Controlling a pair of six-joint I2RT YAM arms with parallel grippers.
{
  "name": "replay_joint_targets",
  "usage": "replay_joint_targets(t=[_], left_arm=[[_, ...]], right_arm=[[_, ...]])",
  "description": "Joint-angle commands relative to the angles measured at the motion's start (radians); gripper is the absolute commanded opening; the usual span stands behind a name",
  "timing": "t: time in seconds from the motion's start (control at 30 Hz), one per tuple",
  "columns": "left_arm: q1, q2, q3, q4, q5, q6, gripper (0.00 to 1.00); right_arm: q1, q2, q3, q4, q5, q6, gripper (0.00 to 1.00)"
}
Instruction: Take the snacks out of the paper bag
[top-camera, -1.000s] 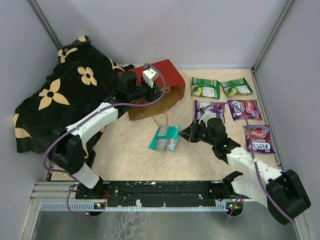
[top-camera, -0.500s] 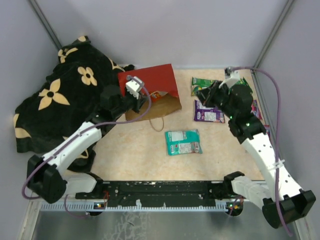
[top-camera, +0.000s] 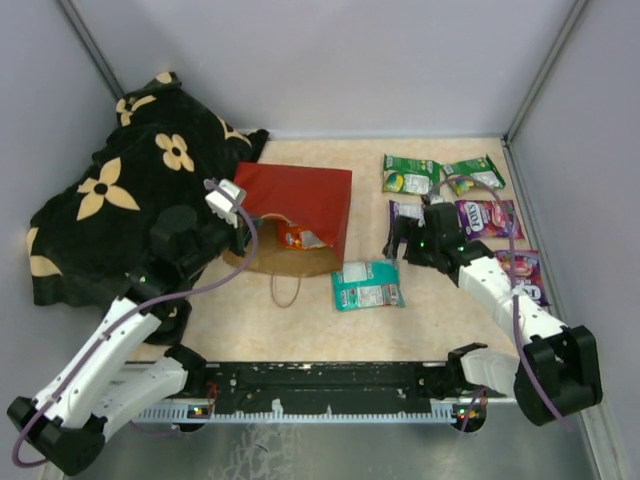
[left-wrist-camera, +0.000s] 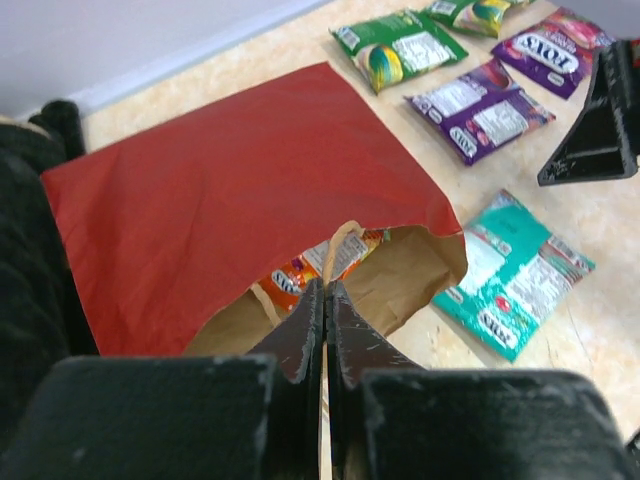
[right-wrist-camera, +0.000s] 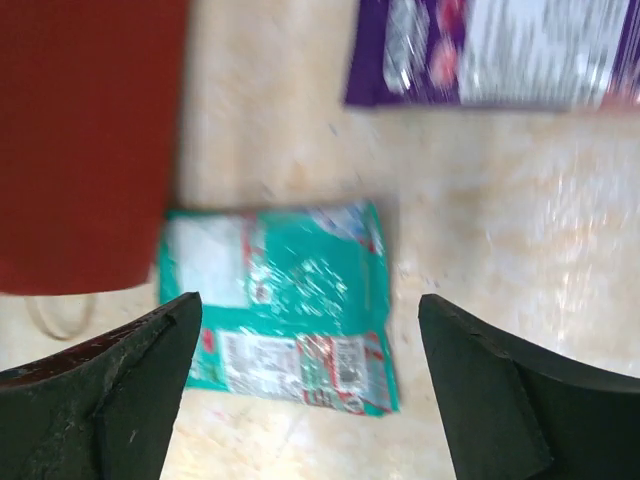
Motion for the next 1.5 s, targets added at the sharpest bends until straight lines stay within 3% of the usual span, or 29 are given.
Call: replay_joint_targets(t=[0.0, 0.2, 0.43, 0.57, 0.7, 0.8, 1.13, 1.47], left_arm=[[-0.005, -0.124, -0.052, -0.172, -0.029, -0.062, 0.00], [-0.005, -0.275, -0.159, -0.225, 0.078, -0.165, 0.00], [-0.028, -0.291, -0.224, -0.211, 0.132, -0.230, 0.00], [-0.031, -0.281, -0.215, -0.219, 0.127, -0.225, 0.00], [-0.030, -0.269, -0.214, -0.218, 0.134, -0.242, 0.00], [-0.031, -0.264, -0.218, -0.212, 0.124, -0.249, 0.00], [-0.031, -0.237, -0.272, -0.146, 0.090, -0.257, 0.00], [-0.031, -0.244, -0.273, -0.152, 0.087, -0.246, 0.00]], right_arm=[[0.004, 0.006, -0.138, 0.018, -0.020, 0.022, 0.86], [0.017, 0.033, -0.244, 0.114, -0.051, 0.038, 0.72], [0.078, 0.136, -0.221, 0.164, -0.028, 0.034, 0.62], [0.085, 0.198, -0.223, 0.199, -0.025, 0.038, 0.47], [0.087, 0.212, -0.228, 0.214, -0.024, 0.041, 0.19], [0.087, 0.180, -0.209, 0.182, -0.018, 0.040, 0.07], [0.059, -0.019, 0.077, -0.120, 0.057, -0.026, 0.01], [-0.021, 0.086, 0.430, -0.157, 0.082, -0.086, 0.00]])
